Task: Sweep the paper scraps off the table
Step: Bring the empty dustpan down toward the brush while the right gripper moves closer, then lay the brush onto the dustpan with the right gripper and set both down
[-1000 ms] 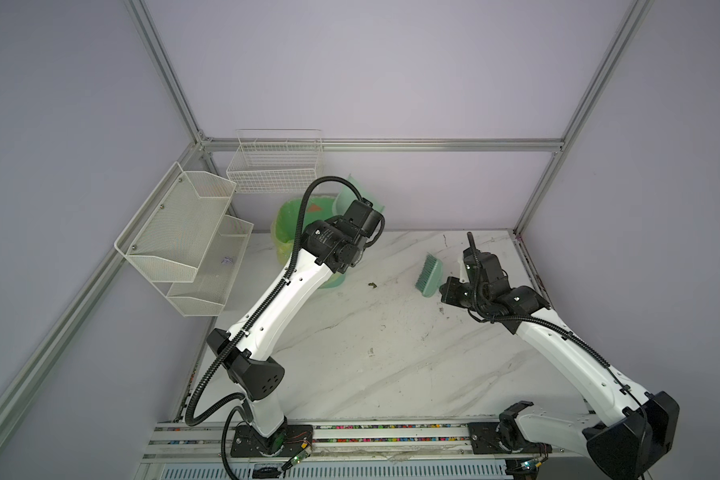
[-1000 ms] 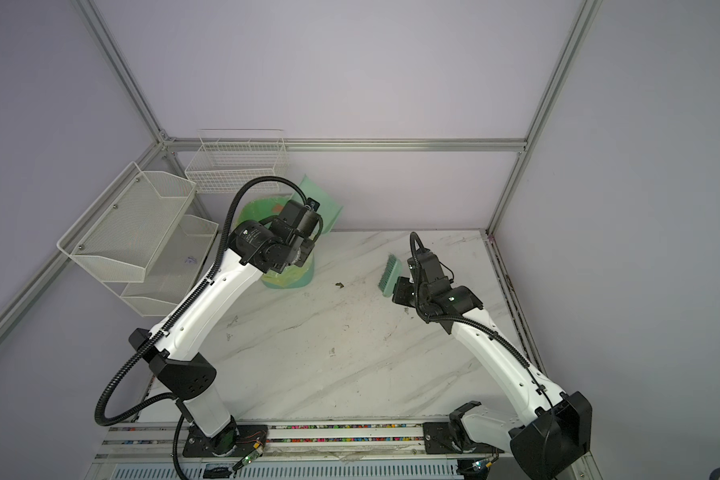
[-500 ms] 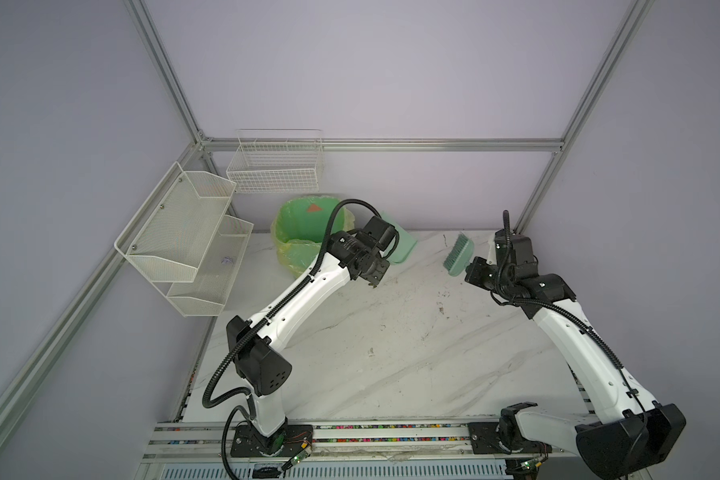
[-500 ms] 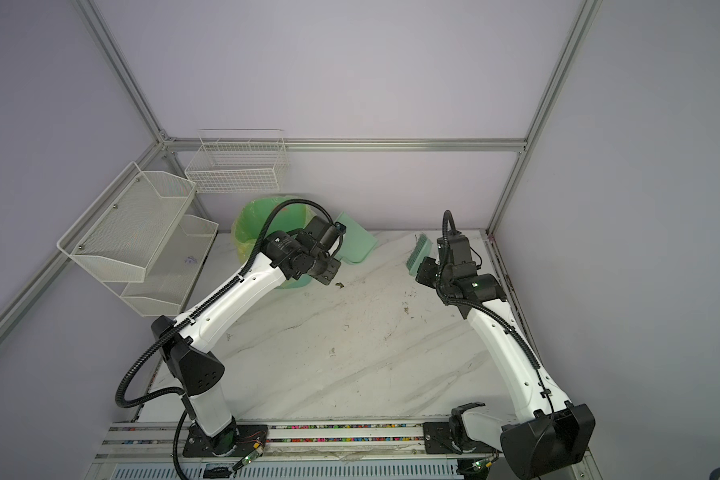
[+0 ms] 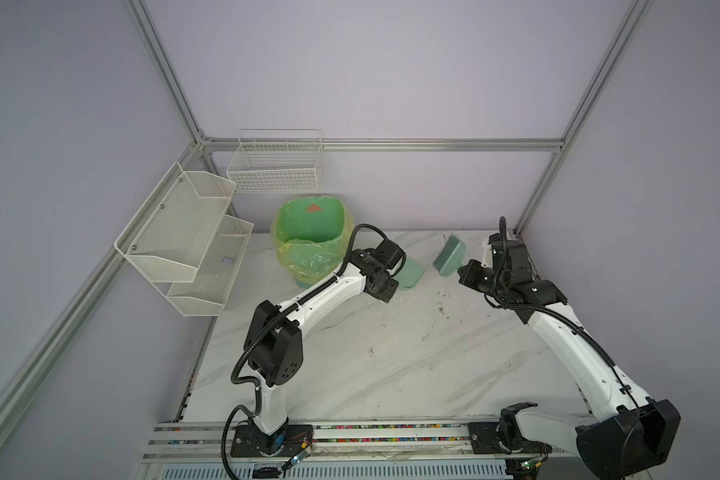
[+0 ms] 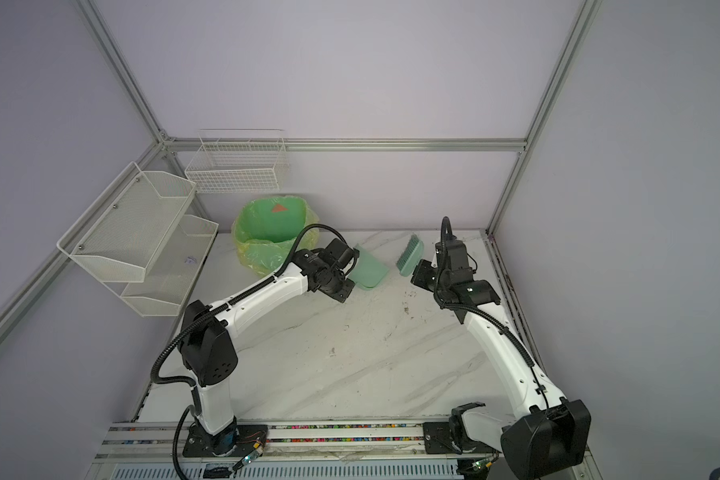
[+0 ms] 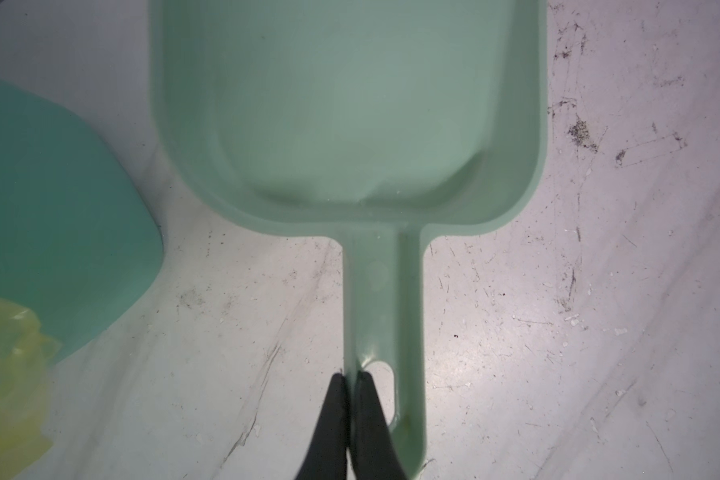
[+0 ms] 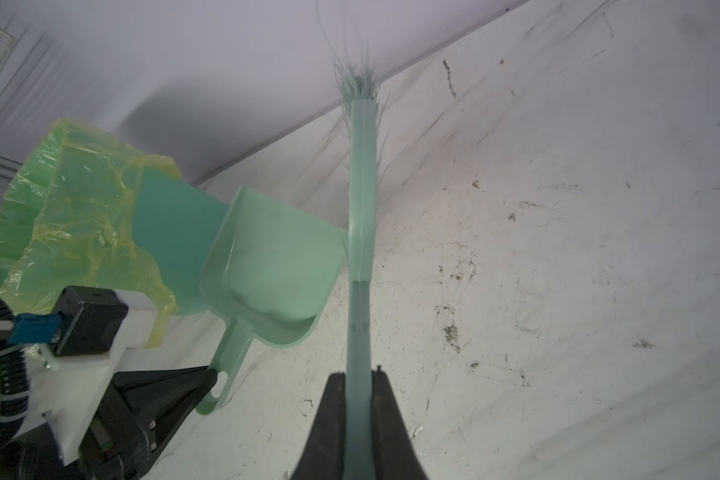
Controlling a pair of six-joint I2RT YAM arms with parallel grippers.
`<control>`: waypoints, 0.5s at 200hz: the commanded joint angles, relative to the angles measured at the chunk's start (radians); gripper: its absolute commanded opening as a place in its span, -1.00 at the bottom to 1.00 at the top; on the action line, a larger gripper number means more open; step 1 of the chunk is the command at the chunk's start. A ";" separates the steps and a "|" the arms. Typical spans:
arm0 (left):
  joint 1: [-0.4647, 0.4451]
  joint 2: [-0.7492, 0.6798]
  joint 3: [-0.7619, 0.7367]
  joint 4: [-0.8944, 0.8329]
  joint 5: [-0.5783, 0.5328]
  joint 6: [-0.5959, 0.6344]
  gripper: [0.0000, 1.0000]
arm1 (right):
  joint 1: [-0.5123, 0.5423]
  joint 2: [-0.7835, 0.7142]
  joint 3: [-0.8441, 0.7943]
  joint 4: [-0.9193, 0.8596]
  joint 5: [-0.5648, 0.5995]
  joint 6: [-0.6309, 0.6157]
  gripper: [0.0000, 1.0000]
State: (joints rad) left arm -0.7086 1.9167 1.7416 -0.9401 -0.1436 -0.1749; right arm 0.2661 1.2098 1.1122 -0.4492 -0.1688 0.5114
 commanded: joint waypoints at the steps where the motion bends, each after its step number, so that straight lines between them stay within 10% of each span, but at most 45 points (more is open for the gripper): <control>1: -0.005 0.012 -0.046 0.100 0.027 -0.020 -1.00 | -0.003 0.004 -0.066 0.192 -0.107 0.060 -1.00; 100: -0.006 0.107 -0.092 0.191 0.122 -0.033 -1.00 | -0.003 0.070 -0.245 0.497 -0.221 0.192 -1.00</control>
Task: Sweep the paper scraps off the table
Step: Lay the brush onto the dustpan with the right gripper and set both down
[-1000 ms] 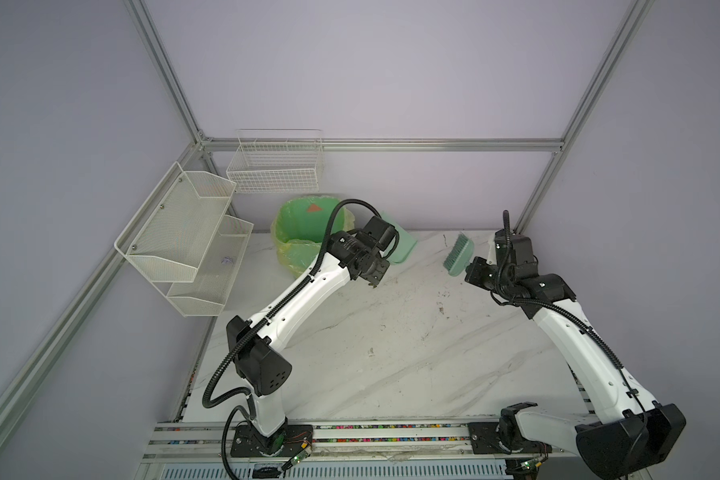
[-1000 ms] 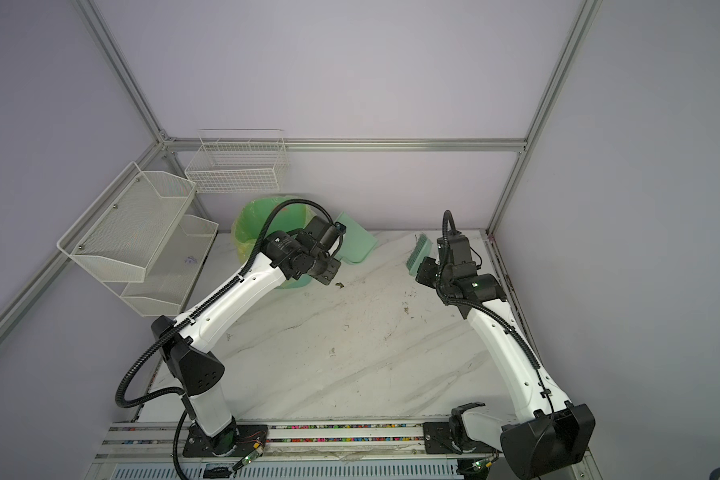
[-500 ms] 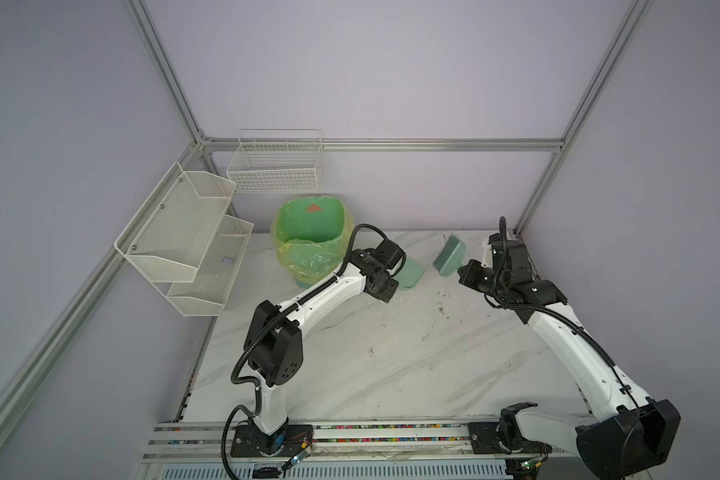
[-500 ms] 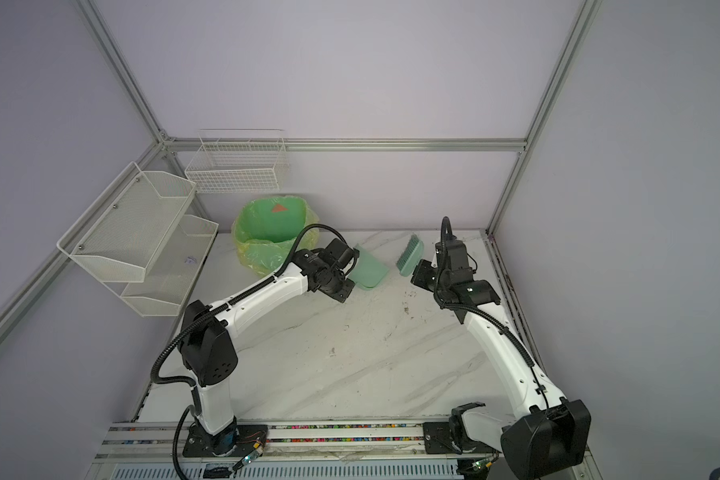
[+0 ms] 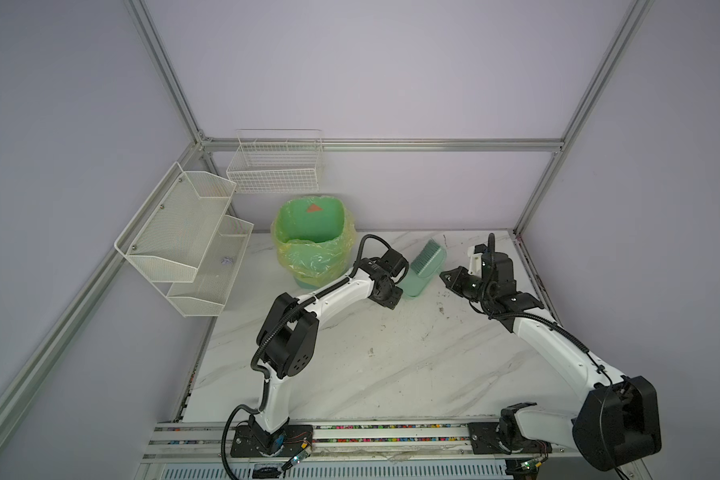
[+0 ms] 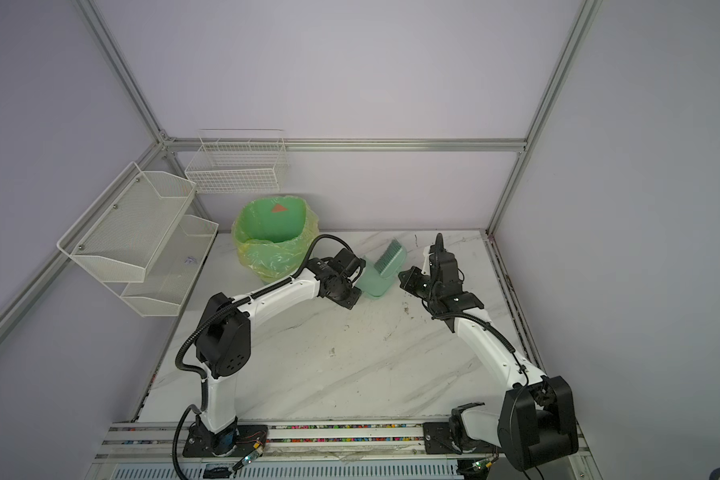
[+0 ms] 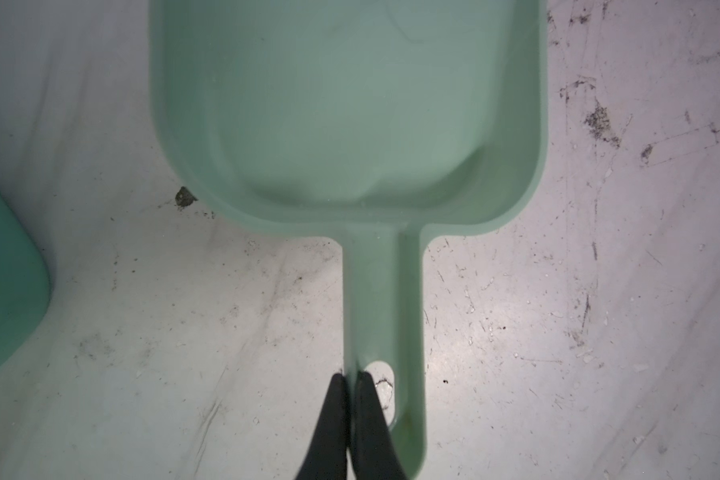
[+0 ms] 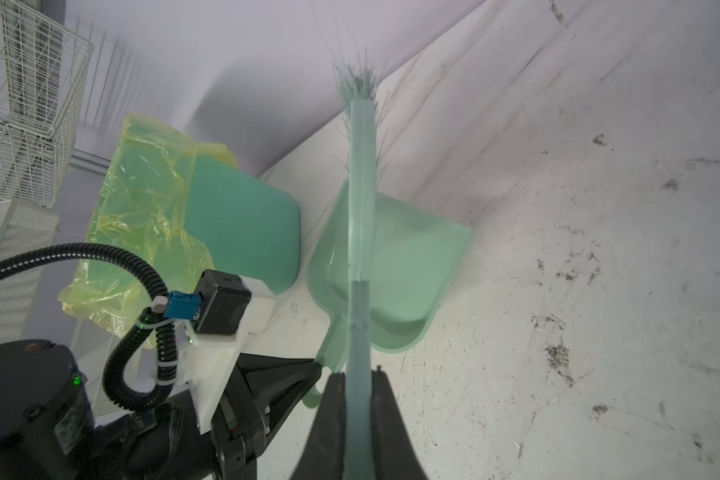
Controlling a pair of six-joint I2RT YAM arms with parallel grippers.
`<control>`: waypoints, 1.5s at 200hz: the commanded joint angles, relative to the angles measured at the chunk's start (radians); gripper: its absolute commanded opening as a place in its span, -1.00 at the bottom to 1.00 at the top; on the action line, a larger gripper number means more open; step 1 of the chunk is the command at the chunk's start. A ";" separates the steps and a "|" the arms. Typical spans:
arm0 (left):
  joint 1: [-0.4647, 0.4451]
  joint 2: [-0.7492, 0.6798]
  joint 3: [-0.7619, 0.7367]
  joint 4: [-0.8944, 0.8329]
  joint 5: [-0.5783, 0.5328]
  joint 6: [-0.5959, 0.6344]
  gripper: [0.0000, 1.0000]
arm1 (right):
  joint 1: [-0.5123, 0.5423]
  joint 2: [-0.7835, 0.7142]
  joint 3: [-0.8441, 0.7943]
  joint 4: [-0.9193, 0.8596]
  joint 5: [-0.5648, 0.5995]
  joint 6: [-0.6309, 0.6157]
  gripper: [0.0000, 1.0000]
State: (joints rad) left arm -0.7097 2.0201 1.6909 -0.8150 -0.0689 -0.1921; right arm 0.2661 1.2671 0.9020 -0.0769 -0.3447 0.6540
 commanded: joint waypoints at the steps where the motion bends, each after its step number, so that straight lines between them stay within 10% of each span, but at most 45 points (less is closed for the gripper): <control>1: -0.005 0.004 -0.043 0.067 0.049 -0.016 -1.00 | -0.002 0.013 -0.036 0.127 -0.046 0.051 -1.00; 176: -0.010 0.026 -0.116 0.158 0.071 -0.017 -0.60 | -0.002 0.195 -0.179 0.290 -0.080 0.097 -1.00; 238: -0.009 -0.046 -0.137 0.172 -0.014 -0.017 -0.25 | -0.002 0.217 -0.146 0.172 -0.046 0.035 -0.19; 300: -0.010 -0.168 -0.153 0.152 -0.115 -0.006 0.10 | -0.002 0.162 -0.099 0.065 0.018 -0.007 0.15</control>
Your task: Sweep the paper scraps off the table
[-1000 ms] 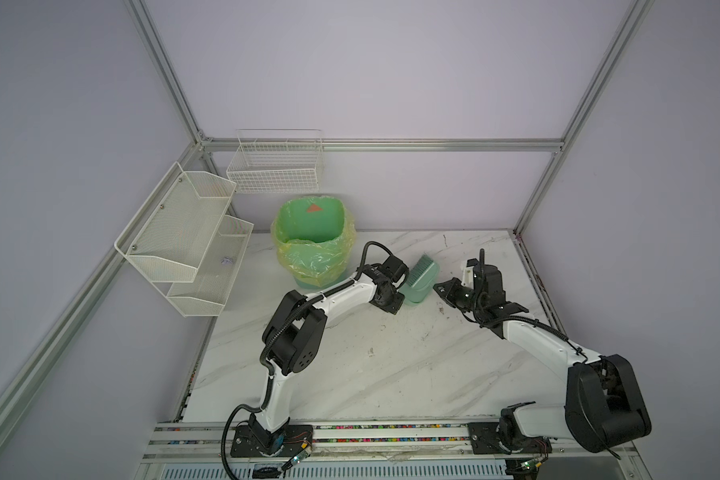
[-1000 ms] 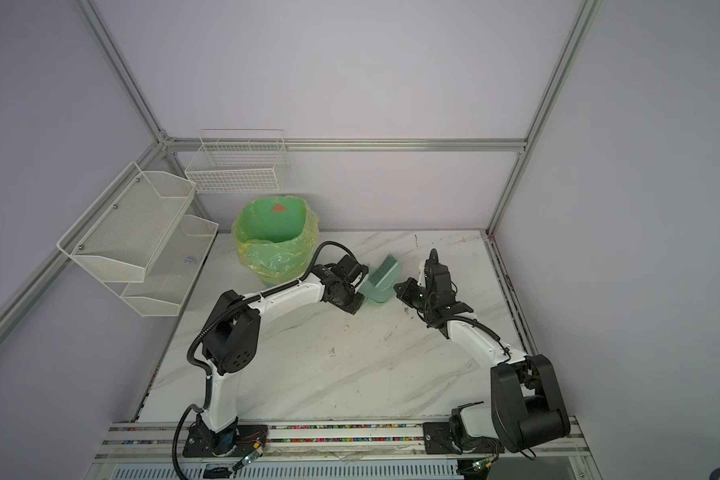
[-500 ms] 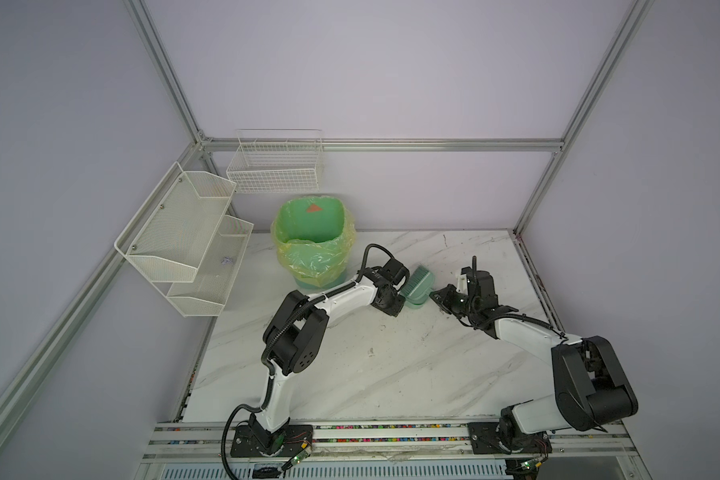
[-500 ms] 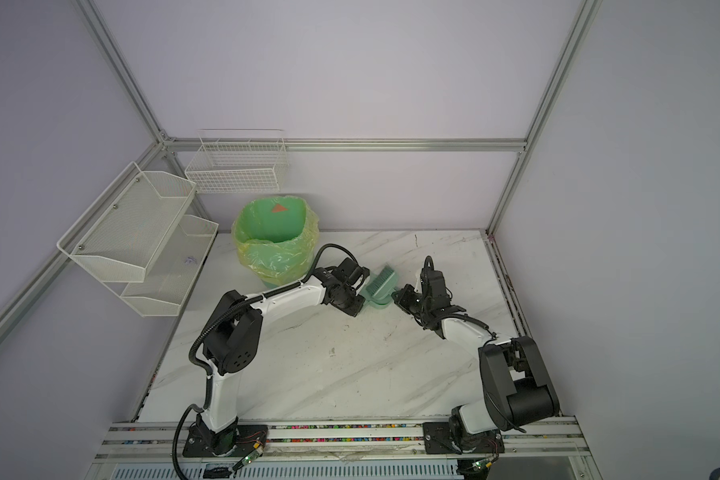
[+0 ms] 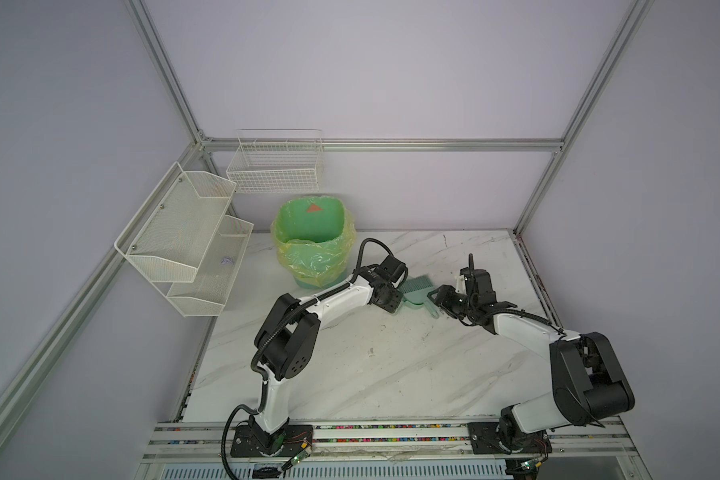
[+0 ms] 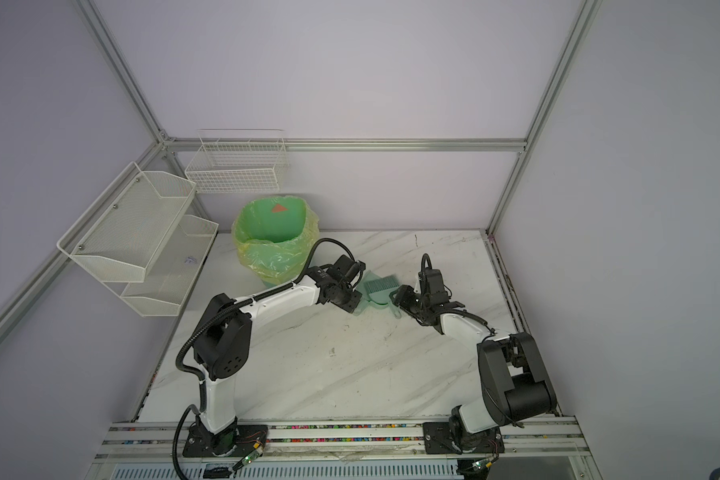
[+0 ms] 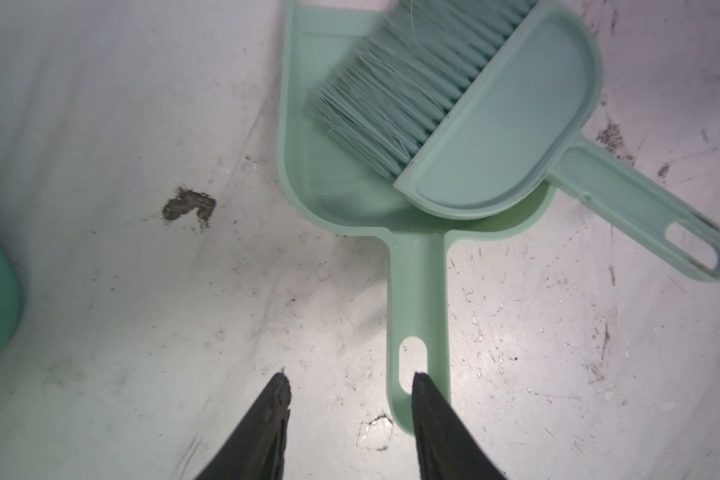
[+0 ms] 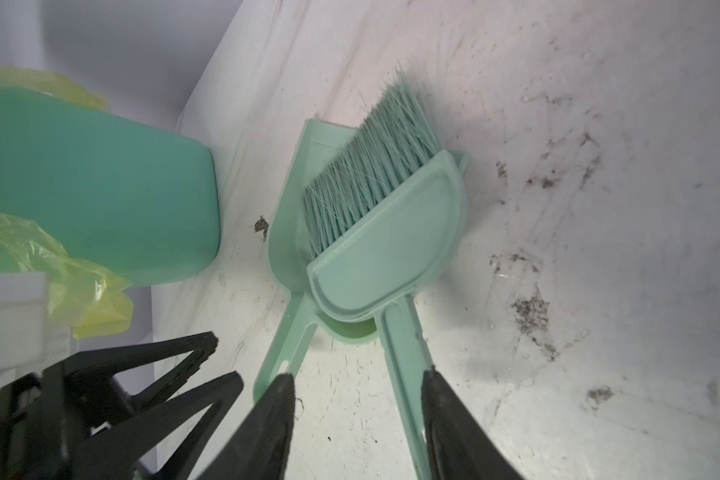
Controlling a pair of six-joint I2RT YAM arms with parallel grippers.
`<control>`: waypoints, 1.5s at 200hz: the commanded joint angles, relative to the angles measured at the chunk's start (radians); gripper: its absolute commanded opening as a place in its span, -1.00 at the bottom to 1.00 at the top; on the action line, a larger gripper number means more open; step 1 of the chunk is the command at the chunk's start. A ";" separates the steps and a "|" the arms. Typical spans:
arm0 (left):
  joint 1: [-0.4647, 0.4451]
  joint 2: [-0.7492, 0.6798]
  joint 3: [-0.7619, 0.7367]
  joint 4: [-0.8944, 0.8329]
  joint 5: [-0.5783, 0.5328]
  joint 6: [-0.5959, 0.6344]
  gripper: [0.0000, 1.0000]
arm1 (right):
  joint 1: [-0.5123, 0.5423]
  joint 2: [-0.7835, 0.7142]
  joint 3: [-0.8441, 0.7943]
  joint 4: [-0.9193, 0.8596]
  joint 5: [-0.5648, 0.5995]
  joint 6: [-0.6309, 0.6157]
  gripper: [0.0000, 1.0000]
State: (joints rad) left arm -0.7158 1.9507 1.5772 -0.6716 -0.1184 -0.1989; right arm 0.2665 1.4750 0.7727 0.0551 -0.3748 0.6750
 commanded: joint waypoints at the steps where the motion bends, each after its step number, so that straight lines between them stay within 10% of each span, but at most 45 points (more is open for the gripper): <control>1: -0.004 -0.101 -0.041 0.008 -0.068 0.001 0.10 | -0.002 -0.047 0.031 -0.070 0.050 -0.028 0.16; 90: 0.058 -0.371 -0.231 0.000 -0.318 -0.009 1.00 | -0.008 -0.164 0.075 -0.188 0.226 -0.086 0.67; 203: 0.445 -0.733 -0.708 0.368 -0.472 -0.284 0.99 | -0.016 -0.447 0.016 -0.169 0.678 -0.195 0.95; 242: 0.484 -0.713 -0.786 0.602 -0.625 -0.096 0.99 | -0.016 -0.463 -0.004 -0.166 0.798 -0.216 0.95; 300: 0.555 -0.720 -0.998 0.949 -0.533 0.025 0.99 | -0.016 -0.513 -0.084 -0.109 0.976 -0.246 0.94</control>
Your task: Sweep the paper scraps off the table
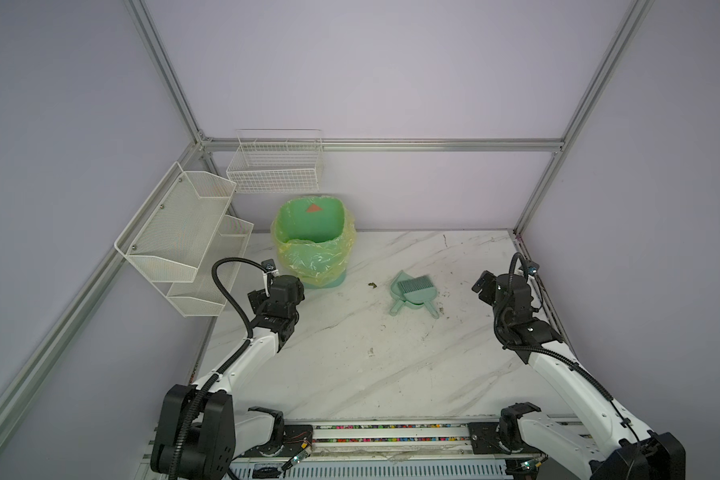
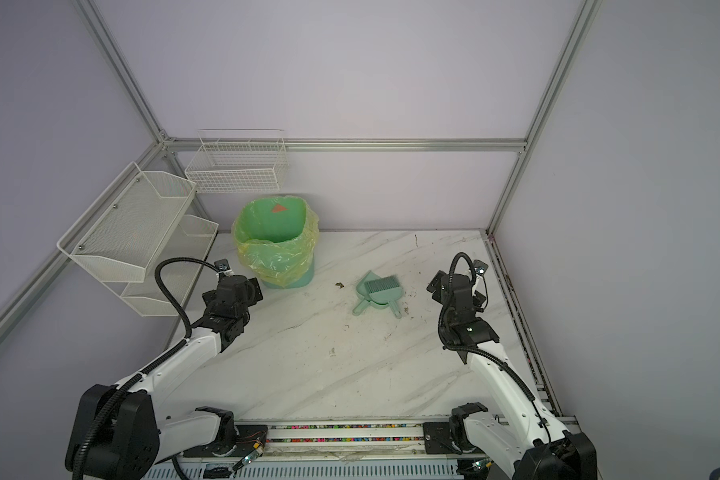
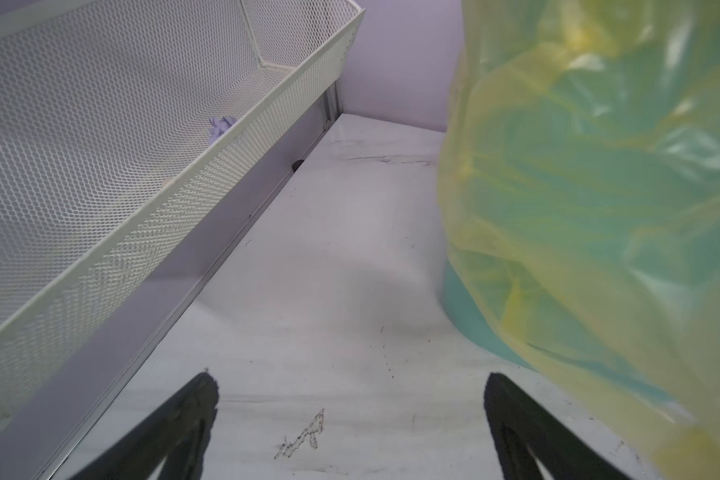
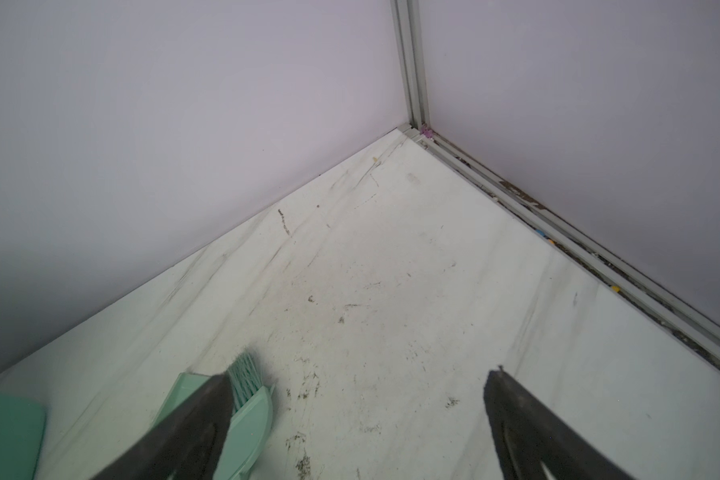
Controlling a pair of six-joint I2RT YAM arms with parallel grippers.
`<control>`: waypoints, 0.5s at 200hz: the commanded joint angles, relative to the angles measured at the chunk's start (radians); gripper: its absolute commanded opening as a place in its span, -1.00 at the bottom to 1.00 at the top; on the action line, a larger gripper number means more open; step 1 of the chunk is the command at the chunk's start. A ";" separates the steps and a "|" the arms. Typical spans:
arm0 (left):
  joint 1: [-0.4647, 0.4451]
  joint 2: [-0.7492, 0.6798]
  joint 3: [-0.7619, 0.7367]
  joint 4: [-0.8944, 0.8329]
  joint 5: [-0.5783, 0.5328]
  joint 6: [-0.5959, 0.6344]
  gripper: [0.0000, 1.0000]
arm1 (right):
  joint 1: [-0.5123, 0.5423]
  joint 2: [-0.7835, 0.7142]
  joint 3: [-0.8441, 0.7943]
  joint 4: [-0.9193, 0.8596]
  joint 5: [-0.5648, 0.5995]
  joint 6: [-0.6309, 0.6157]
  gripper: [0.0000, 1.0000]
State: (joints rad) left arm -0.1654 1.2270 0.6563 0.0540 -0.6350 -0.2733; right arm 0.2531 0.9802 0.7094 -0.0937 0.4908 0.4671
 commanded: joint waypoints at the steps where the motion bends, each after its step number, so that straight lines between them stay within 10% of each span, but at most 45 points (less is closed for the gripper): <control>1: 0.004 0.005 -0.080 0.229 -0.020 0.103 0.99 | -0.002 -0.018 -0.020 0.040 0.113 -0.039 0.94; 100: 0.018 0.266 -0.296 0.898 0.014 0.281 0.99 | -0.003 -0.037 -0.156 0.198 0.180 -0.087 0.95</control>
State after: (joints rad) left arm -0.1581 1.4536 0.3775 0.7120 -0.6468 -0.0364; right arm 0.2531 0.9558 0.5598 0.0288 0.6399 0.4103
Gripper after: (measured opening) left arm 0.997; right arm 0.972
